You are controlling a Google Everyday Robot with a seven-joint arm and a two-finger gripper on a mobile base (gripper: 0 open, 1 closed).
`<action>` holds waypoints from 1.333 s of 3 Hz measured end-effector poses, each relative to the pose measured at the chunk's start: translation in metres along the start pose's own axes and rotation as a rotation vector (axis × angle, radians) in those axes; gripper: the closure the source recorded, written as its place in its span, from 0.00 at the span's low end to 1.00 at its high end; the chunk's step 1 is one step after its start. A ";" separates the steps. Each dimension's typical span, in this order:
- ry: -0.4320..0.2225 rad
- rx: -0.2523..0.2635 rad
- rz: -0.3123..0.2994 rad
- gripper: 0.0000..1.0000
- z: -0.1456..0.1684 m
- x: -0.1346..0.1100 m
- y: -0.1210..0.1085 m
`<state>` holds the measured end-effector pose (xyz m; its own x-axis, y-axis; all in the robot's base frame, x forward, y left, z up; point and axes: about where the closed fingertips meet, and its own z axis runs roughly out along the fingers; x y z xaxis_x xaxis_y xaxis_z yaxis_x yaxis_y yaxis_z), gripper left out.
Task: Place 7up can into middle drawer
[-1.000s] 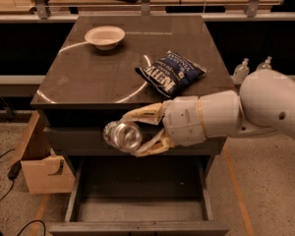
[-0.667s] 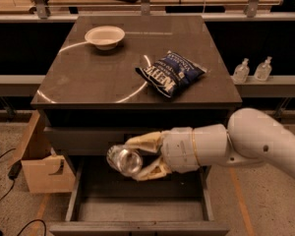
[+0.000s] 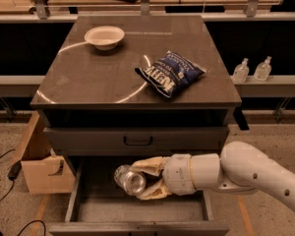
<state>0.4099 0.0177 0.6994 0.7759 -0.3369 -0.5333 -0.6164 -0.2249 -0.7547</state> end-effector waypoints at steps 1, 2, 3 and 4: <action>0.003 0.005 0.000 1.00 0.002 0.003 0.002; -0.002 0.028 0.018 1.00 0.009 0.012 0.012; -0.016 0.038 0.044 1.00 0.021 0.039 0.034; -0.030 0.054 0.056 1.00 0.037 0.068 0.059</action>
Offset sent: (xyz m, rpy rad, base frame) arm 0.0076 -0.0006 -0.0436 0.0626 0.0215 -0.0530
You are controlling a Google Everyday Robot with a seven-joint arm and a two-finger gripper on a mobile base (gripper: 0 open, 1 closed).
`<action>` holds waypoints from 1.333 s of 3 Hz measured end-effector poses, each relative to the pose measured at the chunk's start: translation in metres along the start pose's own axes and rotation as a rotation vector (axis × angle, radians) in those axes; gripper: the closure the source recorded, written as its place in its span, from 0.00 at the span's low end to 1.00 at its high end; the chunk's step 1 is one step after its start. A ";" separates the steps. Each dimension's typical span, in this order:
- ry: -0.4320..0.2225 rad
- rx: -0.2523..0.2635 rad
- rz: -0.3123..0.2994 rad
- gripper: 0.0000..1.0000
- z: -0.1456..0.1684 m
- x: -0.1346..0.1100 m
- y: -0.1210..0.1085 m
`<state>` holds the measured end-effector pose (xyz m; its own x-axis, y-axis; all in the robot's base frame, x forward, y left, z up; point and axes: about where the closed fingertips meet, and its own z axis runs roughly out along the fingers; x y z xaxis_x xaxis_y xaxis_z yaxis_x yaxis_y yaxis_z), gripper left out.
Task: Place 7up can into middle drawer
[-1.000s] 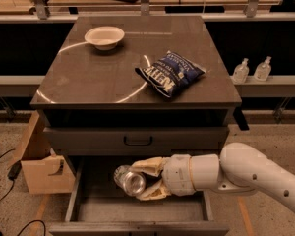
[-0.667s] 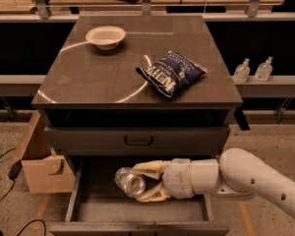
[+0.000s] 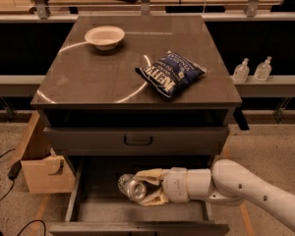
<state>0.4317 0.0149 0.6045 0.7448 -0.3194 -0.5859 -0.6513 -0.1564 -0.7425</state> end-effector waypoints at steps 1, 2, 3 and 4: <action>0.025 -0.009 0.017 1.00 0.007 0.025 0.025; 0.051 -0.018 0.045 1.00 0.017 0.048 0.044; 0.052 -0.028 0.071 0.82 0.029 0.068 0.056; 0.051 -0.042 0.084 0.59 0.041 0.085 0.062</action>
Offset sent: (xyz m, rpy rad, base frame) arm 0.0190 -0.0112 -0.1068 -0.0699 0.0739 -0.0833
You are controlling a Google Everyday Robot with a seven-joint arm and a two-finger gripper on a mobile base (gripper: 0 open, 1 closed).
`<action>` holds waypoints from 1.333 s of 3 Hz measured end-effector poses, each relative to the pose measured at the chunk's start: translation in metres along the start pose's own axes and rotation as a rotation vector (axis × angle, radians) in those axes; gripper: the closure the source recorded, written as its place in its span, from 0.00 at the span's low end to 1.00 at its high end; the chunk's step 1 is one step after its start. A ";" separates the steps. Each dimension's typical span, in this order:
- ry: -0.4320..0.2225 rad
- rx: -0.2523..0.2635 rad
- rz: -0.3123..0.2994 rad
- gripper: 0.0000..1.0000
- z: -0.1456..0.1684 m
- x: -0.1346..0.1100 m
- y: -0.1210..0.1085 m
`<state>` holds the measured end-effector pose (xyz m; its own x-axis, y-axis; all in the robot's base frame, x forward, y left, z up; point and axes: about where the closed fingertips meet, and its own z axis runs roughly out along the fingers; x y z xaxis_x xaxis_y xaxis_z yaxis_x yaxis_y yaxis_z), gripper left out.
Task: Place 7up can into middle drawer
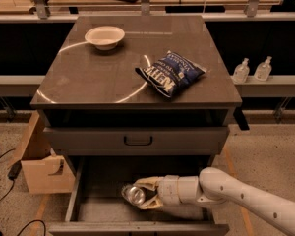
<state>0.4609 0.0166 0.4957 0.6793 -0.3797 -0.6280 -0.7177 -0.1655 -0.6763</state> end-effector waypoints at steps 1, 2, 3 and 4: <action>0.014 -0.009 0.009 0.35 0.006 0.011 0.001; 0.047 -0.009 0.024 0.12 0.007 0.016 0.002; 0.095 -0.002 0.035 0.00 -0.001 0.019 0.002; 0.157 0.019 0.036 0.12 -0.022 0.020 -0.003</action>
Offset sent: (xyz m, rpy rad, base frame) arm 0.0162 -0.0056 -0.0201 -0.0657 0.0253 -0.0791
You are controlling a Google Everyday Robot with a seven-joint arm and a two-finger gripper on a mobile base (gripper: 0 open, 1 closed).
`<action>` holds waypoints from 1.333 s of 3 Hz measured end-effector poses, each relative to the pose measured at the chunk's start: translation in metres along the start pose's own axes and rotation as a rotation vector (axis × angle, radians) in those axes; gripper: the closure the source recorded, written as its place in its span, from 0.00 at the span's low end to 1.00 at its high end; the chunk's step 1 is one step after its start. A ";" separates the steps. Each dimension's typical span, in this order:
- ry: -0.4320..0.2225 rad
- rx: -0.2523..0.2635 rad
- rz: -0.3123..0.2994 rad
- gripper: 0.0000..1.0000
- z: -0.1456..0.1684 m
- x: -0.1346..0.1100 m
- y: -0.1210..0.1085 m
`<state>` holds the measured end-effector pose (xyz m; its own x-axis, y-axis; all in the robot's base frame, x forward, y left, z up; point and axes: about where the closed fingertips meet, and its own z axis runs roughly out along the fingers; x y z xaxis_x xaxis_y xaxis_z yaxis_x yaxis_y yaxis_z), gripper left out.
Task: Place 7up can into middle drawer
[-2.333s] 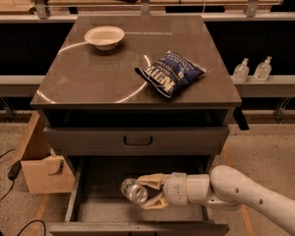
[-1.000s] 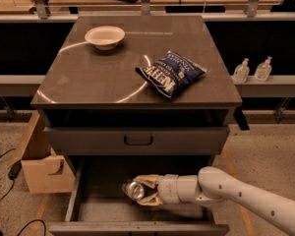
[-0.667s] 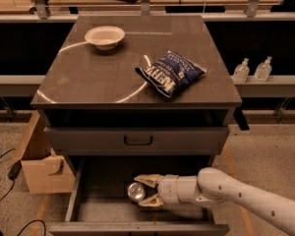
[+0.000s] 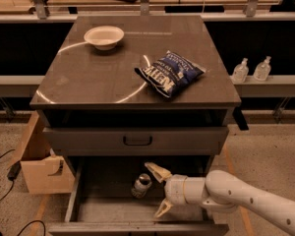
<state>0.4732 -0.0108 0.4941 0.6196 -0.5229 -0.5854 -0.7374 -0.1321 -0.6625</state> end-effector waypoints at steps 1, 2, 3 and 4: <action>0.063 0.009 -0.006 0.34 -0.035 0.002 -0.004; 0.146 0.000 -0.011 0.66 -0.086 0.001 -0.004; 0.193 -0.026 0.022 0.89 -0.135 0.002 -0.001; 0.183 -0.037 0.020 1.00 -0.135 -0.002 0.001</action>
Offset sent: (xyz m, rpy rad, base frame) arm -0.0317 -0.1109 0.0647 -0.1706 -0.0415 -0.1362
